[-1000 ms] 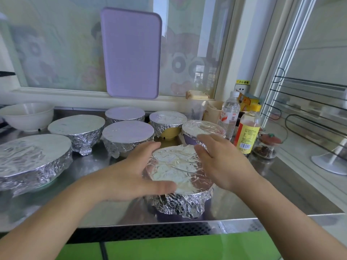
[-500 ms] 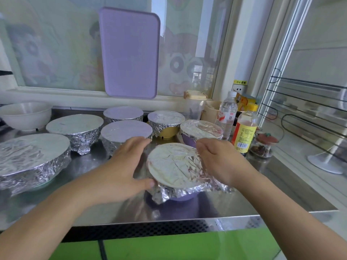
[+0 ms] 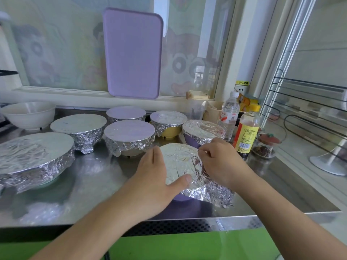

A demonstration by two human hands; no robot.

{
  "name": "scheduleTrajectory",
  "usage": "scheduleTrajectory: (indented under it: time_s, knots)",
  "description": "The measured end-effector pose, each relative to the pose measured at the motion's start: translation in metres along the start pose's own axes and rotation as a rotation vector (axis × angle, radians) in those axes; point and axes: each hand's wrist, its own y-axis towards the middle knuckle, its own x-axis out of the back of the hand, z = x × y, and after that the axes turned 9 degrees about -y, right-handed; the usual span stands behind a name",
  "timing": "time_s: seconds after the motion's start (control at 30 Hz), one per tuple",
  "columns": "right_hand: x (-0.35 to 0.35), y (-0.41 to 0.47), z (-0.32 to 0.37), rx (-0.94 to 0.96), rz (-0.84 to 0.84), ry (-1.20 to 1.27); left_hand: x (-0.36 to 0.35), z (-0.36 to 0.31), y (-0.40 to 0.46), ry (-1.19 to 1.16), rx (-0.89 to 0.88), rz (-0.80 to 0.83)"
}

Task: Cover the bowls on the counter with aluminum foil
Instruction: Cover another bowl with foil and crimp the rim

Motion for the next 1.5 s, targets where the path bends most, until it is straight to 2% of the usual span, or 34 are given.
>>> scheduleTrajectory:
  time_s: [0.13,0.27,0.5,0.8,0.9,1.03,1.1,1.23,1.5]
  knots:
    - [0.009,-0.002,-0.001,-0.021,-0.045,-0.088,0.016,0.011,0.012,0.061,0.011,0.057]
    - [0.01,0.002,-0.001,-0.065,-0.047,-0.091,0.015,-0.001,0.002,0.148,-0.04,-0.001]
    - [0.005,-0.001,0.003,-0.098,-0.006,-0.161,-0.017,-0.024,-0.003,0.203,0.029,-0.027]
    - [0.014,-0.017,-0.007,-0.018,-0.062,-0.234,0.042,0.002,0.025,0.141,-0.051,0.22]
    - [0.021,-0.008,-0.011,0.02,-0.095,-0.105,0.051,0.004,0.023,0.088,-0.024,0.247]
    - [0.022,0.008,-0.007,0.085,0.274,0.24,0.023,-0.006,0.02,0.144,-0.002,0.097]
    - [0.015,0.01,-0.002,0.164,0.425,0.236,0.009,-0.005,0.021,0.123,-0.009,0.045]
    - [0.008,0.007,-0.006,0.241,0.5,0.164,0.006,-0.003,0.021,0.091,-0.05,-0.009]
    - [0.026,0.002,-0.02,0.227,0.622,0.173,0.026,-0.012,0.02,0.154,-0.019,0.158]
